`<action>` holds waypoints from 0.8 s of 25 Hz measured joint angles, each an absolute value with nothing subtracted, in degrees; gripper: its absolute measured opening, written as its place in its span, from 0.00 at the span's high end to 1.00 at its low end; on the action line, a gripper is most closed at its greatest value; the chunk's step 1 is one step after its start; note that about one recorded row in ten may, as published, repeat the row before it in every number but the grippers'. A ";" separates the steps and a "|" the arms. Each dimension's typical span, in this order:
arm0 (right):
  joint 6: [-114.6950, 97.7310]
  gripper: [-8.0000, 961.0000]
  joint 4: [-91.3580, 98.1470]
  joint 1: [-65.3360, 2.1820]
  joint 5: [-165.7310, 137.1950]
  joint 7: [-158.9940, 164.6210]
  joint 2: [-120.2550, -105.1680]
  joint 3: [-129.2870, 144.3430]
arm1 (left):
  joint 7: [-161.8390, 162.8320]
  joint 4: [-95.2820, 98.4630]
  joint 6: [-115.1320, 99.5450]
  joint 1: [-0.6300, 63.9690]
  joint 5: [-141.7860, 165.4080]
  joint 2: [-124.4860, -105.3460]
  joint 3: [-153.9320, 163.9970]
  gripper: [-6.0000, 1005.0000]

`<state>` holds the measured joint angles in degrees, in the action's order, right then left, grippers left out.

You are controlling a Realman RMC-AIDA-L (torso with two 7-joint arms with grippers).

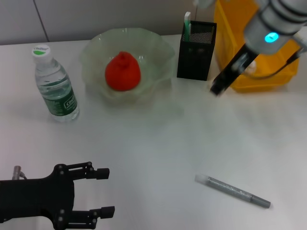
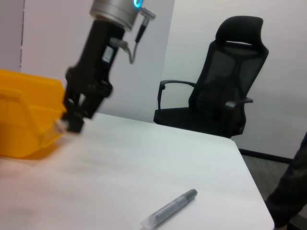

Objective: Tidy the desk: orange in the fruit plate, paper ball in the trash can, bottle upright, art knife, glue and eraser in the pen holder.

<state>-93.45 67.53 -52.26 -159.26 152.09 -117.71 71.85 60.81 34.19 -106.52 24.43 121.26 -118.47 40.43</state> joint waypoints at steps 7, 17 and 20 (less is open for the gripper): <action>-78.54 0.74 67.26 -49.39 -159.18 140.39 -116.89 62.56 | 60.81 34.19 -106.52 24.44 121.19 -118.47 40.43 0.22; -62.60 0.73 58.54 -48.50 -146.16 123.91 -116.23 57.22 | 60.82 34.19 -106.52 24.44 121.06 -118.47 40.43 0.22; -60.42 0.73 54.02 -49.63 -142.91 121.15 -115.32 55.00 | 60.82 33.93 -106.44 24.43 121.01 -118.47 40.43 0.22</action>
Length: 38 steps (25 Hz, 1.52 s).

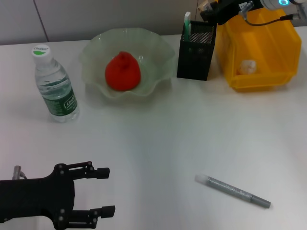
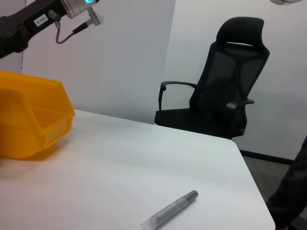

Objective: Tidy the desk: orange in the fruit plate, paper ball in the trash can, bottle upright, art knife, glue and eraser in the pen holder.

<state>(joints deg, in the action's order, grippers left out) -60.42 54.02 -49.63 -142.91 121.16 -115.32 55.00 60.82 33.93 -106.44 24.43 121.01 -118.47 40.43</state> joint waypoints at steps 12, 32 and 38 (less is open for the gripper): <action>-58.61 0.73 49.86 -50.02 -142.65 120.92 -114.87 54.82 | 61.06 33.75 -106.26 24.85 121.01 -118.38 40.42 0.22; -74.44 0.42 65.41 -47.65 -147.31 135.84 -116.87 59.38 | 61.44 33.75 -106.26 24.89 121.03 -118.38 40.40 0.22; -91.68 0.43 75.24 -47.65 -153.49 147.58 -118.68 70.72 | 61.05 33.67 -106.35 24.77 121.03 -118.39 40.41 0.22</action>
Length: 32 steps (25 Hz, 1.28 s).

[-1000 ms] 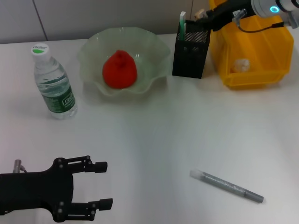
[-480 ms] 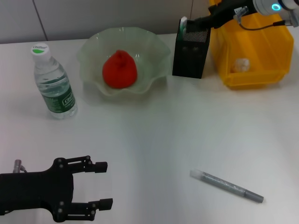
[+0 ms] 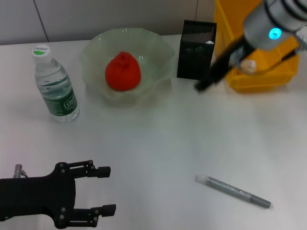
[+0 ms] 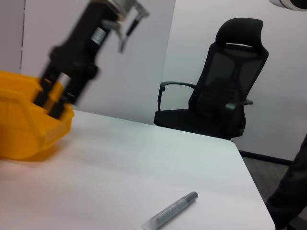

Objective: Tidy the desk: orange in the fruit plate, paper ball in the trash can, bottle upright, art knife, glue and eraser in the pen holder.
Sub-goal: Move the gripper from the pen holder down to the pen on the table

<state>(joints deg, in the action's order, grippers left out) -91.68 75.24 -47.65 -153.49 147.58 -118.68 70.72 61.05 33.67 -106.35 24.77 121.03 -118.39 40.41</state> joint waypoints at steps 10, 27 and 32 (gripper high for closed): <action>-102.36 0.43 72.91 -50.03 -149.50 158.13 -119.45 85.89 | 60.70 33.69 -106.35 24.96 121.29 -118.36 40.43 0.22; -101.50 0.46 63.65 -53.27 -144.26 166.49 -119.86 104.08 | 60.20 33.71 -106.43 24.82 121.47 -118.31 40.52 0.22; -101.10 0.48 61.17 -53.92 -143.69 166.79 -119.88 105.50 | 60.20 33.72 -106.43 24.96 121.47 -118.35 40.51 0.22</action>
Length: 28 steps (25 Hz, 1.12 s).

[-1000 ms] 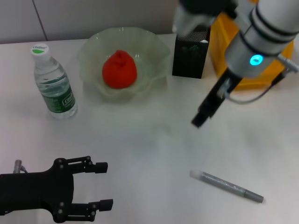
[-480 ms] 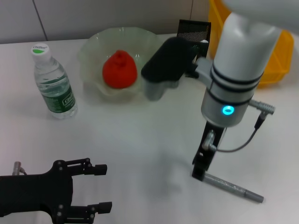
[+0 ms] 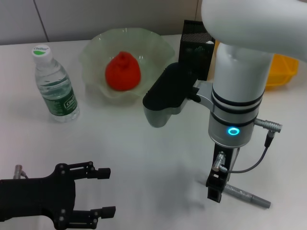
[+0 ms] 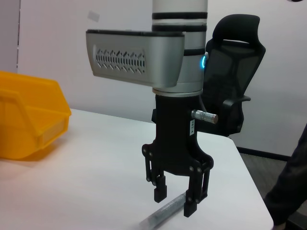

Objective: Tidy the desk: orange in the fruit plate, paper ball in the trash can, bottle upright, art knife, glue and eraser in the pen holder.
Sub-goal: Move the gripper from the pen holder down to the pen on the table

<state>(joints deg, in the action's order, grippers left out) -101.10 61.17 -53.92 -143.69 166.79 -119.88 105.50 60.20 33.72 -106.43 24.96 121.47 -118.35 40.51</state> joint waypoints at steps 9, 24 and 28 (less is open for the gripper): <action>-98.88 0.50 58.44 -53.98 -143.74 166.81 -119.88 106.19 | 60.20 33.64 -106.40 25.05 121.39 -118.38 40.51 0.22; -95.01 0.54 55.28 -54.17 -144.20 165.58 -119.88 106.59 | 60.20 33.66 -106.34 25.08 121.28 -118.46 40.52 0.22; -94.44 0.54 54.79 -54.39 -144.23 165.49 -119.88 106.61 | 60.20 33.66 -106.29 25.12 121.17 -118.48 40.52 0.22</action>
